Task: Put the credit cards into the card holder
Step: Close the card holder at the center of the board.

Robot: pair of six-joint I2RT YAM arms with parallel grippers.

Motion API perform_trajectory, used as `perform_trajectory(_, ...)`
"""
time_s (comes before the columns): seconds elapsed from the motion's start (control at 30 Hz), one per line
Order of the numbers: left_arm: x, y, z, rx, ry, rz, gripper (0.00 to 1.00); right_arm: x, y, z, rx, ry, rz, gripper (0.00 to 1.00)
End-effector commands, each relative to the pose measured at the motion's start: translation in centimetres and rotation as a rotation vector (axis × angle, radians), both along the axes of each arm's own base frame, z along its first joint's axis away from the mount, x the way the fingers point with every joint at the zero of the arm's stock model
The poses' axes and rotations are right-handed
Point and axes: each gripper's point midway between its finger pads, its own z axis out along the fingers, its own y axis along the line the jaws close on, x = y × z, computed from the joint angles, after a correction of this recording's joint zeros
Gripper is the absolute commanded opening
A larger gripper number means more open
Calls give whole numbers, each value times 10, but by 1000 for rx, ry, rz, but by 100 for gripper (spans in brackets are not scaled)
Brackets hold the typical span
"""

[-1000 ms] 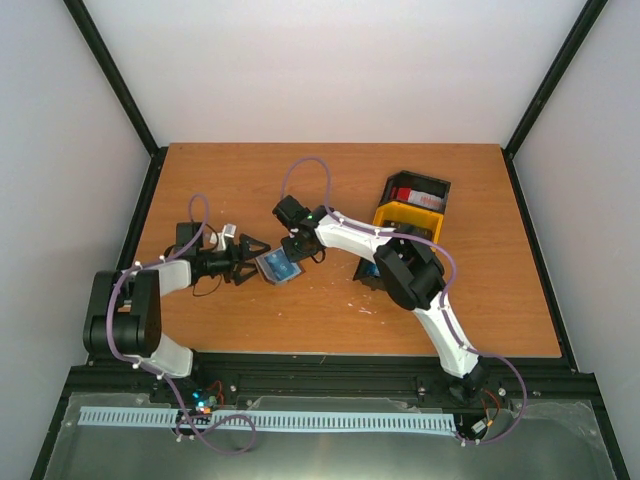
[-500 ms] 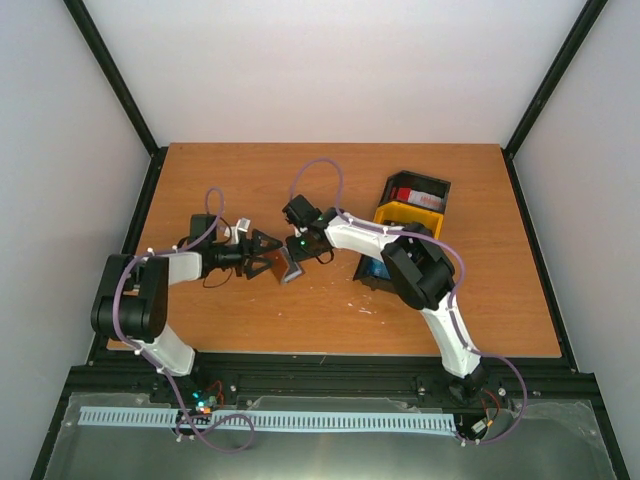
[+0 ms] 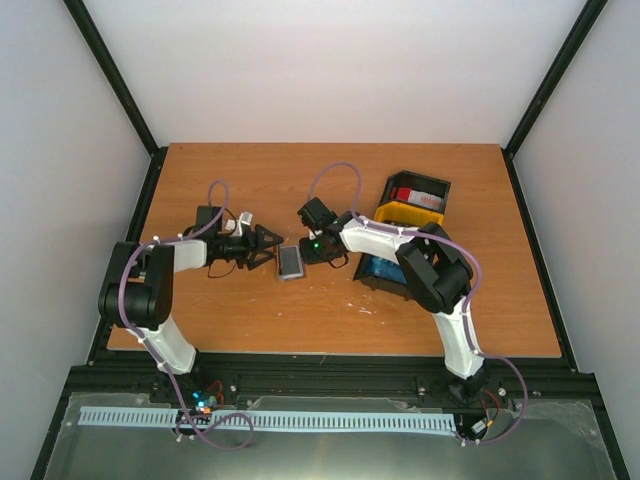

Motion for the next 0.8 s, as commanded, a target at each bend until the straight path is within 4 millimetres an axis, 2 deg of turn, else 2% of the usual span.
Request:
perform_trajectory(0.0, 5, -6, -1, 40, -10, -28, 72, 5, 3, 27, 80, -34, -29, 20)
perform_trajectory(0.1, 5, -9, 9, 26, -27, -40, 72, 4, 3, 31, 89, -31, -33, 23)
perform_trajectory(0.2, 5, -12, 17, 3, -39, -57, 73, 3, 1, 35, 87, -37, -41, 21)
perform_trajectory(0.37, 2, -17, 17, -25, -30, -86, 72, 1, -6, 31, 60, -20, -64, 11)
perform_trajectory(0.5, 2, -22, 27, -66, -48, -105, 70, 0, -7, 33, 68, -22, -60, 3)
perform_trajectory(0.6, 2, -26, 29, -74, -53, -113, 67, -1, 0, 40, 123, -24, -43, 3)
perform_trajectory(0.77, -2, -30, 19, -77, -25, -122, 62, 1, 2, 50, 204, -18, -45, 3)
